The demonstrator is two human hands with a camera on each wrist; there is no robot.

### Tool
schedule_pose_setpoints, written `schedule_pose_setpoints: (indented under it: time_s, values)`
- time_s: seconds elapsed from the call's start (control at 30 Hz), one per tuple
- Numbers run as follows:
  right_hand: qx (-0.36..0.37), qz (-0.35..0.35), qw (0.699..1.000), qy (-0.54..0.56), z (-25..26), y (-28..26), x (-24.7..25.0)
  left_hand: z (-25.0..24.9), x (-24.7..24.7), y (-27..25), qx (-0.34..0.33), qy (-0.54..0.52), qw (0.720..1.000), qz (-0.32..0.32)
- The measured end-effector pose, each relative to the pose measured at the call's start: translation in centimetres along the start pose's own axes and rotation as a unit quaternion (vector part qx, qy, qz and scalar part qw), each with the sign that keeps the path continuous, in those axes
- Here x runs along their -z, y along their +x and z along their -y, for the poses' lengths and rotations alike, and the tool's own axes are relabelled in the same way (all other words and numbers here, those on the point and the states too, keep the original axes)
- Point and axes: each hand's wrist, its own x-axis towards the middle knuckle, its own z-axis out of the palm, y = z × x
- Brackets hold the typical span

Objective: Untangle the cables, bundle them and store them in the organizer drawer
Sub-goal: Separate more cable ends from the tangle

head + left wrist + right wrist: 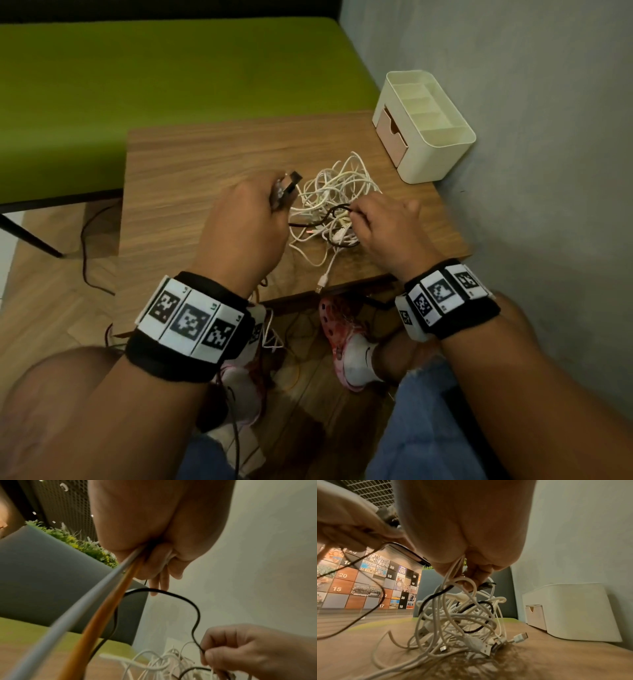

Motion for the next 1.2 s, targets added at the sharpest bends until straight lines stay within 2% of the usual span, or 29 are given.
schedule_pose_setpoints:
  time_s: [0.07, 0.17, 0.27, 0.37, 0.5, 0.67, 0.83, 0.9, 0.97, 1.07, 1.13, 1.2]
  values:
    - [0.016, -0.007, 1.0, -0.002, 0.0, -0.1, -0.3, -1.0, -0.1, 0.2, -0.019, -0.025, 0.999, 0.008]
    - [0.048, -0.046, 0.998, 0.02, 0.5, -0.2, -0.3, -1.3, -1.9, 0.4, -0.02, -0.064, 0.994, 0.081]
    - [0.071, -0.07, 0.994, 0.037, 1.1, -0.1, -0.1, -0.5, -4.1, 0.1, 0.016, -0.118, 0.979, 0.162]
    - [0.082, -0.074, 0.994, 0.017, 1.0, -0.1, -0.3, -0.1, -4.8, -0.3, 0.079, -0.216, 0.953, 0.195]
    - [0.031, -0.048, 0.998, 0.02, 0.7, -0.4, -0.9, 0.1, -4.1, 0.1, 0.044, -0.235, 0.963, 0.121]
    - [-0.068, 0.062, 0.996, 0.006, -0.8, 0.1, -0.9, 0.6, -2.5, 0.2, 0.018, -0.349, 0.933, 0.08]
    - [-0.112, 0.125, 0.985, -0.032, -1.8, 0.9, -0.6, 1.4, -3.5, -0.9, 0.079, -0.407, 0.908, 0.06]
    - [-0.108, 0.16, 0.981, -0.016, -1.8, 0.6, -0.1, 1.9, -3.9, -1.0, 0.086, -0.386, 0.916, 0.064]
    - [-0.103, 0.168, 0.98, 0.034, -1.5, 0.0, 1.1, 2.4, -4.2, -0.9, 0.087, -0.364, 0.925, 0.062]
    - [-0.077, 0.104, 0.975, 0.183, -0.2, -0.8, 3.2, 3.0, -4.1, -0.5, 0.082, -0.352, 0.931, 0.058]
    - [-0.069, 0.065, 0.948, 0.304, 0.4, -0.8, 3.4, 2.7, -3.9, -0.3, 0.075, -0.347, 0.933, 0.061]
    - [-0.073, 0.084, 0.928, 0.355, 0.9, -0.6, 2.6, 1.9, -3.5, -0.2, 0.056, -0.341, 0.936, 0.062]
